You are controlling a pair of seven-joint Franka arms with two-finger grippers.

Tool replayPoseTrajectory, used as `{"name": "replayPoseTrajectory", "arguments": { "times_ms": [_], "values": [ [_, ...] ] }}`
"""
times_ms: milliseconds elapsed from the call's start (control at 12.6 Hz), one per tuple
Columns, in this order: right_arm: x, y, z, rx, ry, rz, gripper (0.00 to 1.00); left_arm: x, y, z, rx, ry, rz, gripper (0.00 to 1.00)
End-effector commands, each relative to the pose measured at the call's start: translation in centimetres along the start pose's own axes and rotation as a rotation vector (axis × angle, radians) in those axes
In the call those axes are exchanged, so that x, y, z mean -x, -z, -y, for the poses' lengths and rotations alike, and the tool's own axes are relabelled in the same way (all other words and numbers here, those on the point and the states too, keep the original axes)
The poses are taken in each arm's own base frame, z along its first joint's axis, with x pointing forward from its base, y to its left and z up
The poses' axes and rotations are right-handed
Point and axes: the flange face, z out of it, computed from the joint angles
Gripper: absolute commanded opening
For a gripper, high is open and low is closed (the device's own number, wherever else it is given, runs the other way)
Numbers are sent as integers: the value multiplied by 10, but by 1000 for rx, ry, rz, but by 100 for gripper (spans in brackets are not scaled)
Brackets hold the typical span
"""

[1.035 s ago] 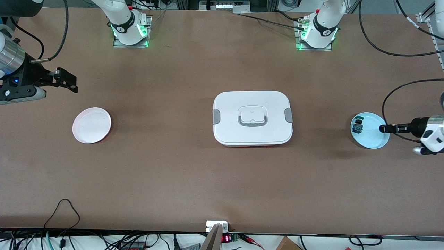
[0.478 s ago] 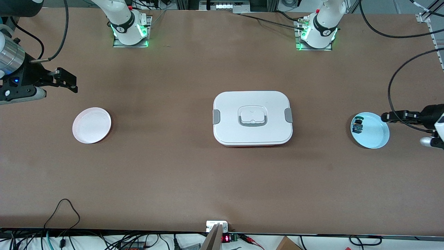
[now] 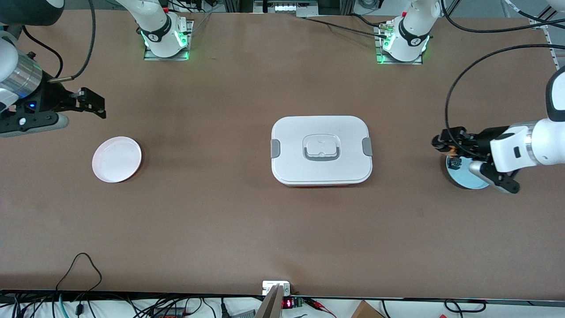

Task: Transfer orange switch to right arm and place
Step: 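Lift the switch with the left gripper while the right gripper reaches inward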

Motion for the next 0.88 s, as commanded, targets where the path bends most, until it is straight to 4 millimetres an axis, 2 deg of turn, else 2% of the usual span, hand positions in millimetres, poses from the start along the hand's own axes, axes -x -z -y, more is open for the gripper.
{"name": "replayPoseTrajectory", "arguments": {
  "times_ms": [0, 80, 159, 318, 478, 557, 637, 796],
  "values": [
    [8, 9, 16, 28, 61, 19, 100, -9, 1, -1, 234, -13, -80, 13],
    [7, 5, 23, 22, 99, 46, 100, -14, -3, -6, 294, -21, -90, 13],
    [11, 9, 29, 16, 134, 50, 100, -20, -8, -15, 345, -41, -100, 13],
    [14, 5, 44, -114, 135, 72, 100, -41, -23, -40, 415, -213, -194, 12],
    [11, 5, 61, -317, 121, 53, 100, -65, -54, -62, 445, -367, -247, 11],
    [6, 0, 68, -393, 85, 45, 100, -77, -75, -85, 463, -478, -272, 11],
    [1, -13, 75, -508, 52, 38, 100, -83, -95, -97, 492, -538, -277, 10],
    [-6, -35, 86, -715, -15, 18, 100, -90, -119, -113, 478, -639, -317, 12]
  ]
}}
